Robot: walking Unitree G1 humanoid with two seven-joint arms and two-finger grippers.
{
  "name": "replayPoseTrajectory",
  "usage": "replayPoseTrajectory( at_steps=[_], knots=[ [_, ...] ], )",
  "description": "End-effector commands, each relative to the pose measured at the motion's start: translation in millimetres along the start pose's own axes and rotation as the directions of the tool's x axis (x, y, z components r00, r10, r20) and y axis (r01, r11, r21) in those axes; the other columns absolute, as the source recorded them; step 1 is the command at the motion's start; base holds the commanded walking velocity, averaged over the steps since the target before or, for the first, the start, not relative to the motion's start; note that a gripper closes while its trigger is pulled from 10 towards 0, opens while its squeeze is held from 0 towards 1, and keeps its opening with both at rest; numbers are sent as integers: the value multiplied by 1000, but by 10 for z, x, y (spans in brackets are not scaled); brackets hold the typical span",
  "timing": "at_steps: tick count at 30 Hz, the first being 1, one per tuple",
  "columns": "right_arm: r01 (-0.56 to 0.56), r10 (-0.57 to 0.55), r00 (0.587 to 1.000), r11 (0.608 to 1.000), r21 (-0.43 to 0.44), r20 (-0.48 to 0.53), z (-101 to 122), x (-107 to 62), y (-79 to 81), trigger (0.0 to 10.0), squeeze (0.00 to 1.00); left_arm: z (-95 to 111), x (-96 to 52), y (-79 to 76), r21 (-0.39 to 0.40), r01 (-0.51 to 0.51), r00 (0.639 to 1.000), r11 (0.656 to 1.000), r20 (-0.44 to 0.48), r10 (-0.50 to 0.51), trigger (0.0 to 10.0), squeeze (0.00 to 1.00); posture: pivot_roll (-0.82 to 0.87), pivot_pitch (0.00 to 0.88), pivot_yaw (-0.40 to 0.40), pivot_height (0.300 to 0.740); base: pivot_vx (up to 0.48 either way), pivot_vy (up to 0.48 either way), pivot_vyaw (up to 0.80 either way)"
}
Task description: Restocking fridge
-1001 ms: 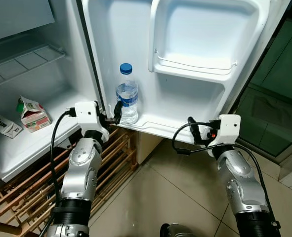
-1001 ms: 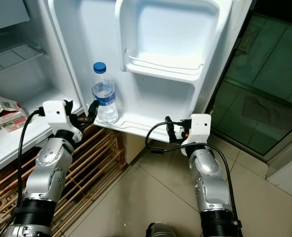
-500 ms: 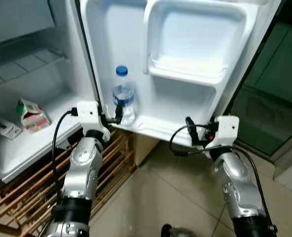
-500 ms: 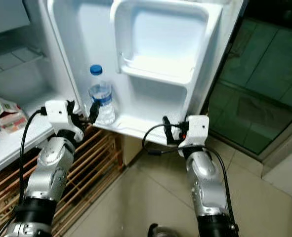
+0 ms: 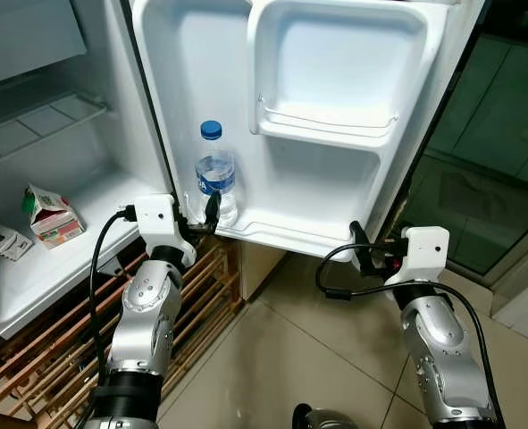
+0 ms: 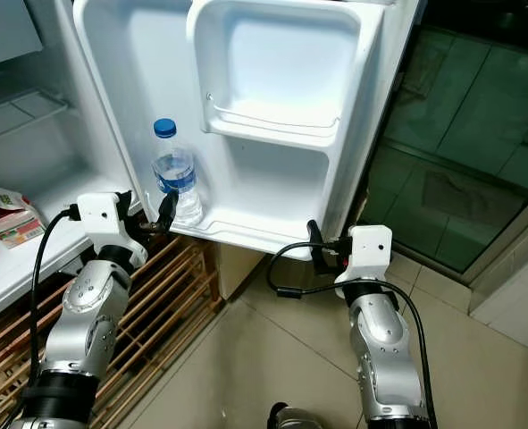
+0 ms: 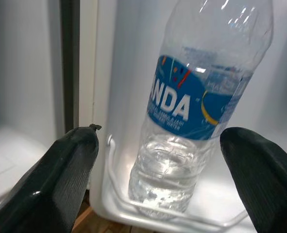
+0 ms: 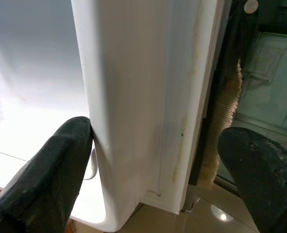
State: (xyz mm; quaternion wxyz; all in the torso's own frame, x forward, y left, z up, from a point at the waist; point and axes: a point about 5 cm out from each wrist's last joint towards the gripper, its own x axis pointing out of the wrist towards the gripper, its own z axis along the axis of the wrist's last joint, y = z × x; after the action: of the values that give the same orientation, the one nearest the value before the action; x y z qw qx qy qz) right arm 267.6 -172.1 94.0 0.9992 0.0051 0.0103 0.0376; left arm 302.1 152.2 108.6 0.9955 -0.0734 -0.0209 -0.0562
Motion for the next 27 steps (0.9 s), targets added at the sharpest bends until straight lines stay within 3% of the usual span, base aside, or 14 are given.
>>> replayPoseTrajectory(
  at_steps=[1, 15, 27],
  knots=[
    [26, -26, 999, 1000, 4, 26, 63, 23, -34, 10000, 0, 23, 14, -18, 10, 8, 1000, 1000, 0, -8, 10000, 0, -125, 0, 6, 740, 0, 0, 0],
    [11, -11, 1000, 1000, 8, 23, 84, 85, -29, 10000, 0, 25, 19, -22, 14, 0, 1000, 1000, 1, 0, 10000, 0, -128, 0, 6, 740, -120, 0, 0],
    [-63, 64, 997, 998, 20, -41, 34, 128, -9, 10000, 0, 5, -42, -23, 9, -7, 1000, 1000, 1, 7, 10000, 0, -121, 0, -23, 740, 0, 0, 0]
  ],
)
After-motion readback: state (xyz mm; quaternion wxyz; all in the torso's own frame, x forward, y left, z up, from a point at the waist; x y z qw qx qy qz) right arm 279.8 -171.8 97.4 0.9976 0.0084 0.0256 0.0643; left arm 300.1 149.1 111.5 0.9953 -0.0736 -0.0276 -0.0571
